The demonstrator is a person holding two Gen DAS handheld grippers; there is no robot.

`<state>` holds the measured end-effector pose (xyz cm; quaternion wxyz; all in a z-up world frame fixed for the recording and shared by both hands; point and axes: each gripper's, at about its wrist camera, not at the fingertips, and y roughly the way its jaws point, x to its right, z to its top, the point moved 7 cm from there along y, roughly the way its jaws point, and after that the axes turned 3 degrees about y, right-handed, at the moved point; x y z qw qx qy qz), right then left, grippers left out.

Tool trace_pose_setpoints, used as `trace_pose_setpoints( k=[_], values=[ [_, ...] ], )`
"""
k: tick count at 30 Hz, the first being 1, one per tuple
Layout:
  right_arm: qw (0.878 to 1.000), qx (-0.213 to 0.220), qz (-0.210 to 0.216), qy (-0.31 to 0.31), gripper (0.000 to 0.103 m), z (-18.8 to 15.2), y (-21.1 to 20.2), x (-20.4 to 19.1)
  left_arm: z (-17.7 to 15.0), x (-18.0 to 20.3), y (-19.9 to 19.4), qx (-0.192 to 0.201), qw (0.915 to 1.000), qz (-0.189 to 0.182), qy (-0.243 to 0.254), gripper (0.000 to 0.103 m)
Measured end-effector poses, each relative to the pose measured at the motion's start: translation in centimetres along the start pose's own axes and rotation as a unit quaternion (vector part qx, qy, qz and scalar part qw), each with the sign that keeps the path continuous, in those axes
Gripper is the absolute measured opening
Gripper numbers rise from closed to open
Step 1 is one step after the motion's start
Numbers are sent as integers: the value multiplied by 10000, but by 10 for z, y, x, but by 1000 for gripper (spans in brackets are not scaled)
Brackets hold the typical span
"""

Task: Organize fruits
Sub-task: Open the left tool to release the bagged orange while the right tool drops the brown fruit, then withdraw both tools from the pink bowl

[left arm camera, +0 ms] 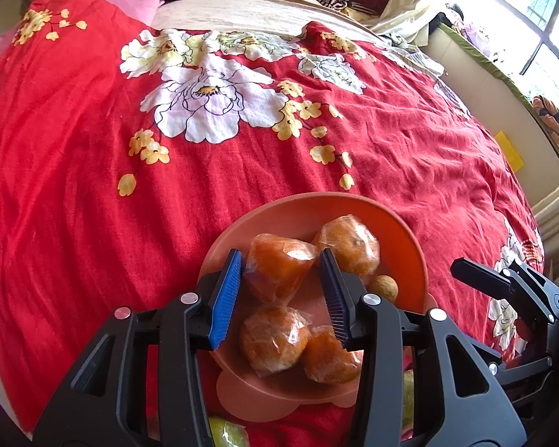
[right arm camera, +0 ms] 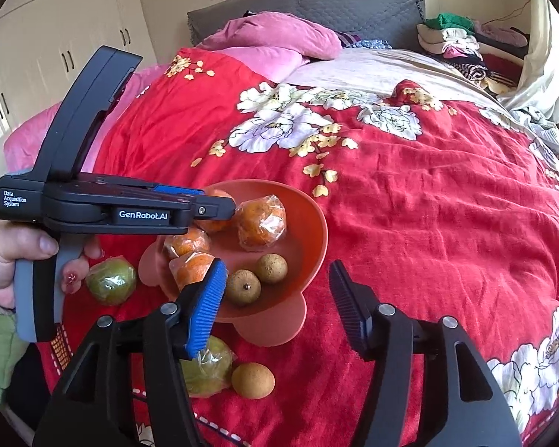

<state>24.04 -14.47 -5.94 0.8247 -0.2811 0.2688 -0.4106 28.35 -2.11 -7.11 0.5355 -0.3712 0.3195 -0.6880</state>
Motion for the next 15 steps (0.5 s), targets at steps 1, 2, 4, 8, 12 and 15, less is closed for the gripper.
trace_pose_setpoints(
  k=[1,2,4,8,12,15],
  values=[
    [10000,1,-29,4,59,0,-1,0,0,0,-2,16,10000,-2,1,36],
    [10000,8,-40,6,60,0,-1,1,1,1,-3,31,10000,-1,0,39],
    [10000,31,-40,32,62,-1,-3,2,1,2,-7,62,10000,13,7,39],
    [9999,67,-57,69,65,0,-7,3,2,4,-15,134,9999,21,15,45],
    [9998,114,-88,121,70,0,-11,5,2,3,-24,218,9998,45,-13,50],
    [9997,167,-100,178,75,2,-16,7,1,2,-31,275,9996,51,-59,56]
  ],
)
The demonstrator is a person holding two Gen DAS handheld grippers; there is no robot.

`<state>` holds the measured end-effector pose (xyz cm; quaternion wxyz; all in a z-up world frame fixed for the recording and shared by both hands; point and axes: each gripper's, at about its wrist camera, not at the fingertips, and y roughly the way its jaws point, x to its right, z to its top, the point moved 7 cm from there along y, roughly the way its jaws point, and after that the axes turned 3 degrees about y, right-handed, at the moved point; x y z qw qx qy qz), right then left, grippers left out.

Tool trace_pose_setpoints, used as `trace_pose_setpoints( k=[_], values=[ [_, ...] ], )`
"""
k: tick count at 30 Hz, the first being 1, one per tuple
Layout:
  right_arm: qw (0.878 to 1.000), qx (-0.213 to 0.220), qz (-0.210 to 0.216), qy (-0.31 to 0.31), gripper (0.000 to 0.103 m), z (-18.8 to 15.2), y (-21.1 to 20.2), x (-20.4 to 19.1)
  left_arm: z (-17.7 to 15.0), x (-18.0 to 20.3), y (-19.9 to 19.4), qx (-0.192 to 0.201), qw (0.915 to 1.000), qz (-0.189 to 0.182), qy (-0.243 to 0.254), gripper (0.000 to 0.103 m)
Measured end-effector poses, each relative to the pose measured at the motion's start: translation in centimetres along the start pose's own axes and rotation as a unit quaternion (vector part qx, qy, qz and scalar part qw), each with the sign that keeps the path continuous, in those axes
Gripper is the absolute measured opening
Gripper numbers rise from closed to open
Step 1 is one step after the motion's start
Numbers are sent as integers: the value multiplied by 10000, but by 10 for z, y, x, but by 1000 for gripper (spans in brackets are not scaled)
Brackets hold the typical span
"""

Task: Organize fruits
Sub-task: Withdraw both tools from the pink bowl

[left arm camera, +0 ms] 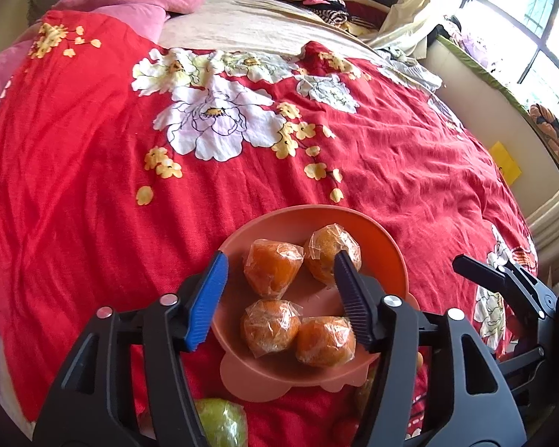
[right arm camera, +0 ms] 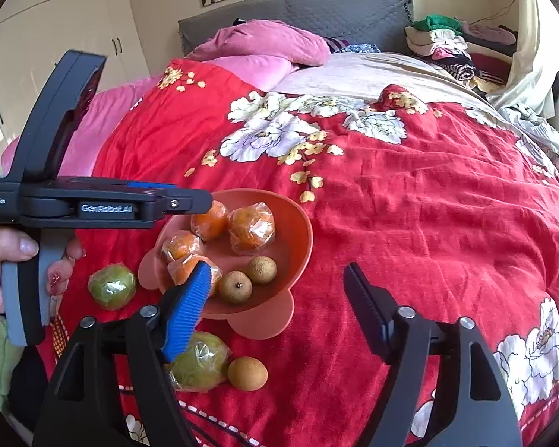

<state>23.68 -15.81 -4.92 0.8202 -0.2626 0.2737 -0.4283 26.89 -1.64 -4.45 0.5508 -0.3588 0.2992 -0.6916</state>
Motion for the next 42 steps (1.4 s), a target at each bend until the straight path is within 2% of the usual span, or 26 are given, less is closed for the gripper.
trace_pose_setpoints(
  k=[8,16,30,42],
  values=[
    [9997,138,-150,157,83,3,-12,10,-1,4,-22,205,9998,25,-8,79],
    [9993,222,-239,205,89,6,-20,14,-7,12,-38,341,9993,58,110,92],
    [9989,317,-294,153,93,4,-34,12,-24,13,-55,433,9989,164,66,93],
    [9990,294,-322,64,94,-5,-45,10,-55,17,-58,345,9992,191,107,93]
  ],
)
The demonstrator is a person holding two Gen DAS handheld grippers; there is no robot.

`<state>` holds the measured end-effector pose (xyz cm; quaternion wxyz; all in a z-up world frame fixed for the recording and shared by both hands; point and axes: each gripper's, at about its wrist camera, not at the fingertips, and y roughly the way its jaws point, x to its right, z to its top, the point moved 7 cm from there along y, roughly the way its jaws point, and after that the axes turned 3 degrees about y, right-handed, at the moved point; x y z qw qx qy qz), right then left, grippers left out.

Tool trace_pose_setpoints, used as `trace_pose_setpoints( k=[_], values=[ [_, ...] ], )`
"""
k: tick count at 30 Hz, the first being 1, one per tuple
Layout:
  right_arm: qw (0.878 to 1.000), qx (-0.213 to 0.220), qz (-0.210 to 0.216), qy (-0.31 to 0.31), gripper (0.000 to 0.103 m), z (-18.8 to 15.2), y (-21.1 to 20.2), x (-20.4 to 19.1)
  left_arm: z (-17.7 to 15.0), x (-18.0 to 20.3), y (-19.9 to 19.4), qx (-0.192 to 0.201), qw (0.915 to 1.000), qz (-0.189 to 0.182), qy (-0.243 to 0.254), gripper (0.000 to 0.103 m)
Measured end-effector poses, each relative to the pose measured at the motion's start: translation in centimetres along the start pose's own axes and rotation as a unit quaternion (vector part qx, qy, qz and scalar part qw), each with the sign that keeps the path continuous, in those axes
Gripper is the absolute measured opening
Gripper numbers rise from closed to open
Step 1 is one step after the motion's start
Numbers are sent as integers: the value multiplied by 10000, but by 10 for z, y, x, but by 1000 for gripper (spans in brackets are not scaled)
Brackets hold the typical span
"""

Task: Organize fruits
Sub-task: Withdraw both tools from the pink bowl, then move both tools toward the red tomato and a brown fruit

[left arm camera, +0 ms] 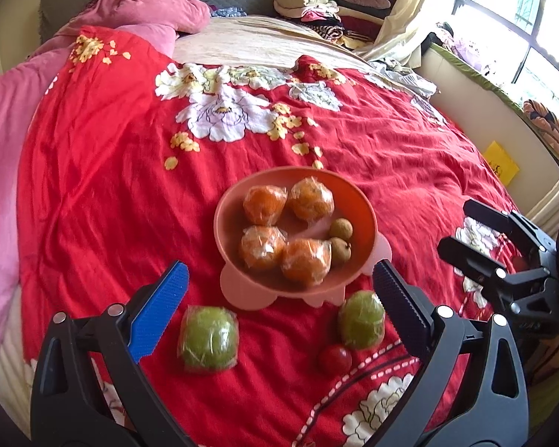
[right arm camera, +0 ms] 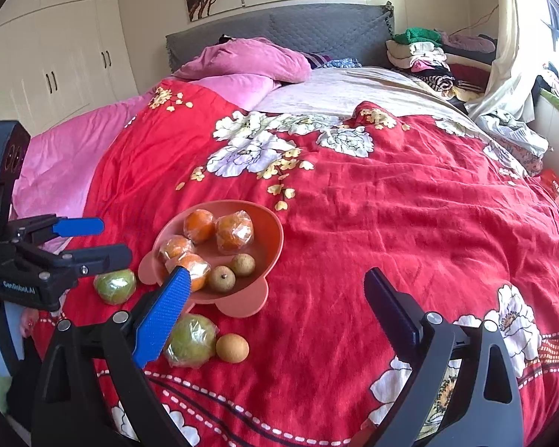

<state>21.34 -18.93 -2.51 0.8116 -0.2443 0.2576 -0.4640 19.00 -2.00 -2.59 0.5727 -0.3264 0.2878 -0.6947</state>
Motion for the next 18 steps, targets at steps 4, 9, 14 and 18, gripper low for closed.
trace_pose_setpoints(
  k=[4,9,14,18],
  values=[
    [10000,-22,-22,-29,94,-4,-2,-1,-10,3,-1,-48,10000,-11,20,93],
    [10000,-72,-39,-54,94,-10,-4,-2,-24,8,0,-149,9998,-15,112,93],
    [9999,-108,-33,-96,94,-15,-6,-4,-34,14,1,-208,9996,-25,198,93],
    [9998,-130,-37,-112,94,-19,-9,-3,-42,19,1,-271,9993,-56,257,93]
  ],
)
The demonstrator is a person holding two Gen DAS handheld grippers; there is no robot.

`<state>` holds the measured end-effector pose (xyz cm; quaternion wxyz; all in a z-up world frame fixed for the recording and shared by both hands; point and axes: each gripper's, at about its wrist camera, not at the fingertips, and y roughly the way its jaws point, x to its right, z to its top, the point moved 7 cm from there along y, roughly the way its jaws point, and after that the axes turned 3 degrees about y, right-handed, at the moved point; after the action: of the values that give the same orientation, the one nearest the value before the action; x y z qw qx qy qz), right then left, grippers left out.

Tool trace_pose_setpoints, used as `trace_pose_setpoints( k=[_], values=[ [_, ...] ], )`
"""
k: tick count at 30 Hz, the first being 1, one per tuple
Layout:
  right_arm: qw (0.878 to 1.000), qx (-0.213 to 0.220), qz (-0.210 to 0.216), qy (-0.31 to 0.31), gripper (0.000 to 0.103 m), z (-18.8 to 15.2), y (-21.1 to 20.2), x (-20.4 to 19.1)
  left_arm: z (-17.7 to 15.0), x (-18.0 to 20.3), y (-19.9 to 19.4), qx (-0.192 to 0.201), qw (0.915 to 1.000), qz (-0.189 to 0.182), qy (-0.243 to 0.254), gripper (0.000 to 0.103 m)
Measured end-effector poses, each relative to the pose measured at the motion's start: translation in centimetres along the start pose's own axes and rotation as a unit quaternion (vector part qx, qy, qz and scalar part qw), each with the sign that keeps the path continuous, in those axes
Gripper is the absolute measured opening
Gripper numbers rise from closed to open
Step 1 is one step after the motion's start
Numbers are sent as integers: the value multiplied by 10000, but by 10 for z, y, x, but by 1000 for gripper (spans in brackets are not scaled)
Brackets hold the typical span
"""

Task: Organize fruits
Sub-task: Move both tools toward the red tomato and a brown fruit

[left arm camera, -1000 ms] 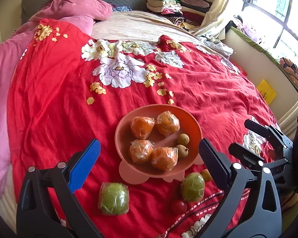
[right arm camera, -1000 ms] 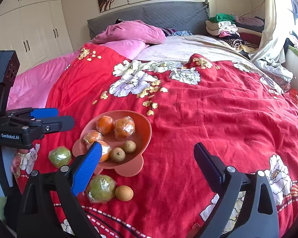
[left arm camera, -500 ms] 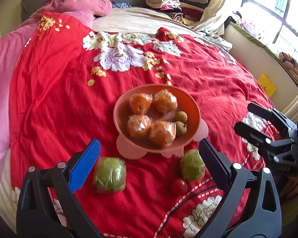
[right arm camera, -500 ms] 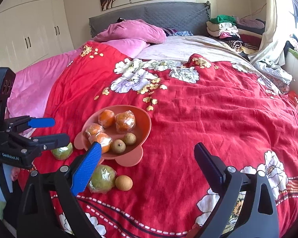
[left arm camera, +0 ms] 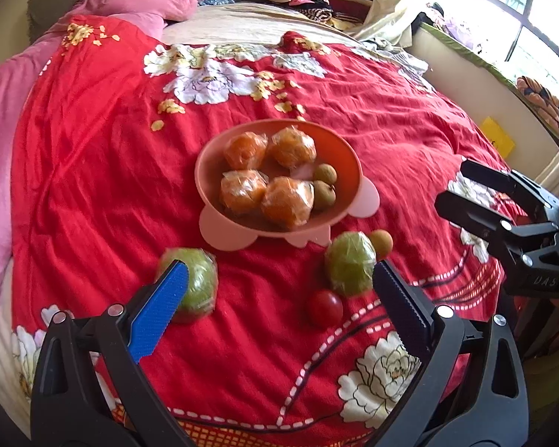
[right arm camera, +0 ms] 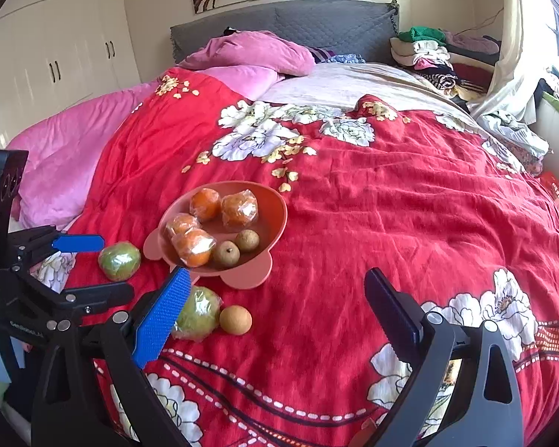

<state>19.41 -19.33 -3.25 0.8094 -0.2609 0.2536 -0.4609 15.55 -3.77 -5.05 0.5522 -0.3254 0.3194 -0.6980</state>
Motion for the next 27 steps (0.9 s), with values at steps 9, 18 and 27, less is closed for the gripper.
trace_pose_setpoints(
  k=[9,18,27],
  values=[
    [9999,-113,-42,-36,94,-12,-2,1,-15,10,4,-153,9998,6,128,93],
    [9996,-271,-87,-84,94,-28,-2,4,-25,19,5,-182,9997,-112,152,85],
    [9994,-326,-69,-80,94,-39,-5,4,-35,31,8,-277,9990,-284,228,68]
  ],
)
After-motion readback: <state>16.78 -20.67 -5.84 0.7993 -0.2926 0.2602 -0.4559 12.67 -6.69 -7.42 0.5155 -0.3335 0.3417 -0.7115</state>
